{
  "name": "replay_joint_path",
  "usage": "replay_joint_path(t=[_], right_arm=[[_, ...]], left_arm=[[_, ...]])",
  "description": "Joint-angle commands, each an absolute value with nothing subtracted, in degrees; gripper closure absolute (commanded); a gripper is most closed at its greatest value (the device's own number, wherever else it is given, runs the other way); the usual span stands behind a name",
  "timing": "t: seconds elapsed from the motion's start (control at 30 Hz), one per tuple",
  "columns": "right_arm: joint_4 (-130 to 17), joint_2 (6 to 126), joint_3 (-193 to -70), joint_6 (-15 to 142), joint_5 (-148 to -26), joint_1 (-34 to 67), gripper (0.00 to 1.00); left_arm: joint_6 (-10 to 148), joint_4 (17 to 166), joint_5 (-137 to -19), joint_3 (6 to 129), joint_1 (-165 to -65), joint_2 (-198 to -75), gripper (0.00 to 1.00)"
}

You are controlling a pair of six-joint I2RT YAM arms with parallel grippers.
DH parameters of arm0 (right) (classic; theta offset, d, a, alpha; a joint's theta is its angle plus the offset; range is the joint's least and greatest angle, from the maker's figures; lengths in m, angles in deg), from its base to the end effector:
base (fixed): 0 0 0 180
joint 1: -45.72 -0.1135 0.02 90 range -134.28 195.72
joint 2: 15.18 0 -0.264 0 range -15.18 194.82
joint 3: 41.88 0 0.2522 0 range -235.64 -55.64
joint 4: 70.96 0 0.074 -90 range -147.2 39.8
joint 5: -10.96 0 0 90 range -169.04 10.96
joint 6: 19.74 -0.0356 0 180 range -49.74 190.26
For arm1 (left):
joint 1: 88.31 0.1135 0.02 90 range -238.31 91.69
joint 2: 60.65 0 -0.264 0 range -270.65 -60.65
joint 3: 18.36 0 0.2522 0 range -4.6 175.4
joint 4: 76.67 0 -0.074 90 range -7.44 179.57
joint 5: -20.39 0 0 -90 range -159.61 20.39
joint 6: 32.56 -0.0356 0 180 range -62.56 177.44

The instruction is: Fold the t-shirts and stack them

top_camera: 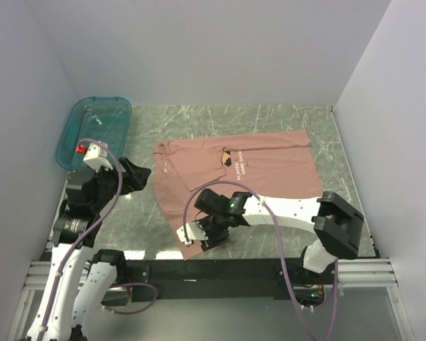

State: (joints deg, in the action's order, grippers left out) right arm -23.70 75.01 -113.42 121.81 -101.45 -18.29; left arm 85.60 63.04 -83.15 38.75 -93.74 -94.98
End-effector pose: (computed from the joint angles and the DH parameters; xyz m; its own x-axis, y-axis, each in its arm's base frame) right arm 0.1208 0.2787 0.1992 0.4554 -0.7180 -0.5264 -0.8724 -0.4777 -0.1032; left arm 0.1367 -0.0214 0.3274 -0.4124 -0.4217 -0.8075 0.1357 0.8481 -0.5122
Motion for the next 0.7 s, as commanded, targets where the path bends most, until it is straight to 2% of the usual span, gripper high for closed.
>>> replay_joint_path(t=[0.0,0.3,0.67], right_arm=[[-27.75,76.3,-116.02,118.96,-95.14,-20.72,0.43],[-29.34,81.93,-117.42,116.5,-90.82,-23.8,0.44],[-29.6,84.14,-117.78,115.61,-91.08,-25.82,0.46]], left_arm=[[86.79,62.14,-79.28,39.08,-93.49,-92.3,0.04],[86.97,61.35,-77.08,39.52,-93.49,-89.57,0.04],[86.79,61.26,-77.61,40.75,-93.49,-89.48,0.04]])
